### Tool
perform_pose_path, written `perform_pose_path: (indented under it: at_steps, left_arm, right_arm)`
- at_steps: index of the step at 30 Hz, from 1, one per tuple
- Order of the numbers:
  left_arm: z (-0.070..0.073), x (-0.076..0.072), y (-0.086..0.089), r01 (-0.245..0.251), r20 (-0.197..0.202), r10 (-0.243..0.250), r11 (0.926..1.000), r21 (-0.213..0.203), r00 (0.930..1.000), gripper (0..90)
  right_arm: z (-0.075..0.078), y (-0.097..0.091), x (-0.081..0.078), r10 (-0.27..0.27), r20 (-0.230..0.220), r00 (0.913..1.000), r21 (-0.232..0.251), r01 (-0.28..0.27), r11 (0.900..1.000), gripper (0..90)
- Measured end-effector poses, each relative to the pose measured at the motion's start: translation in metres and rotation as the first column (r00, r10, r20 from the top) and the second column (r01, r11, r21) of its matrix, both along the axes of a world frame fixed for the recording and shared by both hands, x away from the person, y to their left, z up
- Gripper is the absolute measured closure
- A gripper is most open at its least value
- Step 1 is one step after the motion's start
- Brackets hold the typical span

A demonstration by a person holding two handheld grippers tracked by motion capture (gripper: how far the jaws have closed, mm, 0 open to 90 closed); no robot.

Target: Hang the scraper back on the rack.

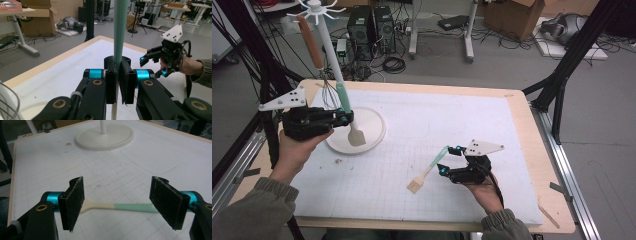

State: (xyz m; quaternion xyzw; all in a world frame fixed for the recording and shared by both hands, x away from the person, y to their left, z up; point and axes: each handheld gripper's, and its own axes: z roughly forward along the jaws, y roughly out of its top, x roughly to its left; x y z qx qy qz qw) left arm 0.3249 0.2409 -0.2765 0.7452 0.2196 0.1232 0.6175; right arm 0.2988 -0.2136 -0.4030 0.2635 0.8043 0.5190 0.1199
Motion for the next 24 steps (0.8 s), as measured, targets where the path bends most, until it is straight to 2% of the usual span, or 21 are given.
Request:
perform_pose_path:
  at_steps: [5,14,24]
  left_arm:
    - [0.008,0.001,0.001,0.000,0.005,0.000,0.9999,0.013,1.0000,84.2]
    - [0.020,0.007,0.008,-0.013,0.007,0.013,0.9999,-0.002,0.9999,84.2]
    - [0.039,0.012,0.013,-0.030,0.017,0.030,0.9995,-0.009,0.9994,84.2]
  right_arm:
    - [-0.001,-0.001,0.001,-0.002,0.002,1.0000,-0.005,0.002,1.0000,27.1]
    - [-0.002,-0.002,0.001,-0.007,0.000,1.0000,-0.002,0.007,1.0000,26.8]
    - [-0.002,-0.002,0.001,-0.011,0.003,0.9999,-0.006,0.011,0.9999,26.2]
